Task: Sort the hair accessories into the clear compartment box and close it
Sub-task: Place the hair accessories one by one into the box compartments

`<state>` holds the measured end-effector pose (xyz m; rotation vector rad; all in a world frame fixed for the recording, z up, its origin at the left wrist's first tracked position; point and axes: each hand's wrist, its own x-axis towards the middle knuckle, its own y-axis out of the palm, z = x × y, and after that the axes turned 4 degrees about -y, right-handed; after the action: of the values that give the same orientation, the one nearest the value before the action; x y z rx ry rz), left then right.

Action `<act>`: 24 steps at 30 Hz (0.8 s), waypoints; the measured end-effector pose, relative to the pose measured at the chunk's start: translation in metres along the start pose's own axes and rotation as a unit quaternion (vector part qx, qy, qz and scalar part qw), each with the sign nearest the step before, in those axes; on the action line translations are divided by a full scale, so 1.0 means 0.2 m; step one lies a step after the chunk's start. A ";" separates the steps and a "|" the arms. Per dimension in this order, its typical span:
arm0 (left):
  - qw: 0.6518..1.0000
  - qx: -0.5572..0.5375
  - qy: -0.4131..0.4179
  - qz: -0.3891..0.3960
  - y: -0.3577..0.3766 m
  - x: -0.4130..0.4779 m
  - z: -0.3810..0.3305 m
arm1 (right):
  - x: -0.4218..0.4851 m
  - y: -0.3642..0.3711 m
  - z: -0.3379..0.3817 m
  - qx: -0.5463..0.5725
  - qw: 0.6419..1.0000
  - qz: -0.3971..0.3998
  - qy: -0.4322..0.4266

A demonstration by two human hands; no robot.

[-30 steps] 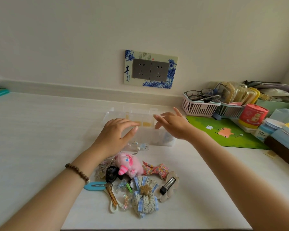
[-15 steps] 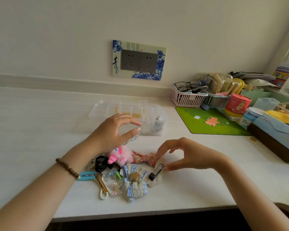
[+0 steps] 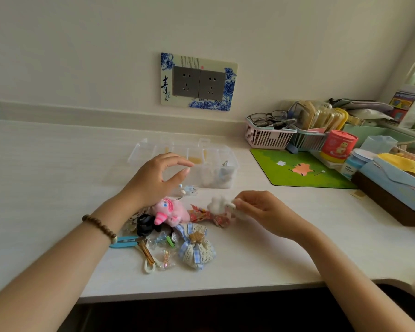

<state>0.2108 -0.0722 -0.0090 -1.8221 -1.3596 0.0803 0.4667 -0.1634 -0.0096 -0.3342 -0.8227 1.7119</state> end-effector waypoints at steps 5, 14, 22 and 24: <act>1.000 0.003 -0.003 -0.012 0.01 0.00 -0.01 | 0.12 -0.07 0.07 0.111 0.987 -0.118 -0.015; 0.999 0.005 -0.015 -0.046 0.00 0.01 0.02 | 0.56 -0.27 0.12 0.030 0.979 -0.197 -0.036; 0.998 0.035 0.011 -0.054 0.00 0.02 0.02 | 0.73 -0.18 0.05 -0.090 0.994 -0.070 0.004; 0.998 0.037 0.012 -0.056 0.00 0.02 0.02 | 0.72 -0.16 0.03 -0.152 0.987 -0.044 -0.025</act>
<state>0.2104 -0.0664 -0.0102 -1.6781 -1.4202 0.0491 0.4420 -0.0280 0.0429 -0.4563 -1.1227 1.5182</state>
